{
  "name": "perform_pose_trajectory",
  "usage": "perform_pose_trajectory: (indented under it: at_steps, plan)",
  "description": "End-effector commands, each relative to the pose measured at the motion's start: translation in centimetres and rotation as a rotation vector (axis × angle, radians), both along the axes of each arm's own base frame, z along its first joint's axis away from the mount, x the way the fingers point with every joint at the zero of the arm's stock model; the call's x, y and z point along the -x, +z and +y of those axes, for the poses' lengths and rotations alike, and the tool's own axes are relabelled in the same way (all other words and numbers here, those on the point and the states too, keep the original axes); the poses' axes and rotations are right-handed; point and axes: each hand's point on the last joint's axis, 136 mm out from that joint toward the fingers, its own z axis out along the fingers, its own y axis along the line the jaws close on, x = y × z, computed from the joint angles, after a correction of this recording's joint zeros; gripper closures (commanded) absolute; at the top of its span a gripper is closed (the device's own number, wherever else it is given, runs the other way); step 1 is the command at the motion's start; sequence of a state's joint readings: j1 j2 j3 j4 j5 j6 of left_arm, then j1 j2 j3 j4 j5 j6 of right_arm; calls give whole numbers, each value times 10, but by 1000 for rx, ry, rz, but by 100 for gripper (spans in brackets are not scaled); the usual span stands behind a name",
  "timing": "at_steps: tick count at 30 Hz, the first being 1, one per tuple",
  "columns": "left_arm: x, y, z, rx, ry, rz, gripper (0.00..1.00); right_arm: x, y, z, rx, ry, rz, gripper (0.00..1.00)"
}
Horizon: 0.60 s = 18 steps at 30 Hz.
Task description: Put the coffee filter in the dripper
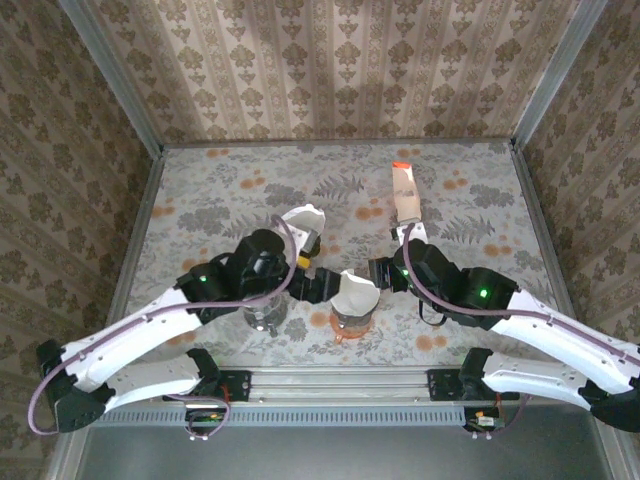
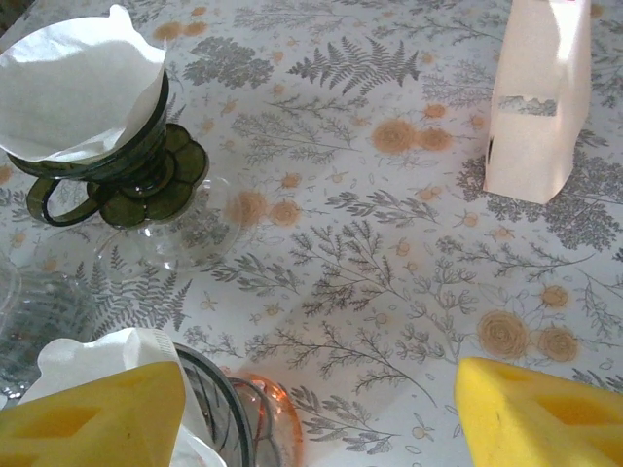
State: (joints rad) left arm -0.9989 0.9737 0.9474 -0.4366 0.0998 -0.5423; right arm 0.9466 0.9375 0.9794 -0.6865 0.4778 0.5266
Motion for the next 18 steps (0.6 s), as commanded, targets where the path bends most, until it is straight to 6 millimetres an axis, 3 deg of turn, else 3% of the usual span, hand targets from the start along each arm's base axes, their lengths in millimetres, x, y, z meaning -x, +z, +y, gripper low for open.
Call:
perform_pose_trajectory:
  at_steps: [1,5,13,16,18]
  plan:
    - [-13,25,18,10,60,-85,0,-5,5,-10,8,-41,-44,24]
    - [-25,32,40,-26,131,-137,0,-7,7,-15,1,-66,-70,24]
    - [-74,57,147,-46,503,-279,0,-15,6,-22,-5,-119,-133,16]
    - [-92,49,181,-54,631,-282,0,-18,2,-22,11,-129,-139,13]
    - [-105,33,199,-76,701,-226,0,-20,-1,-23,21,-138,-144,12]
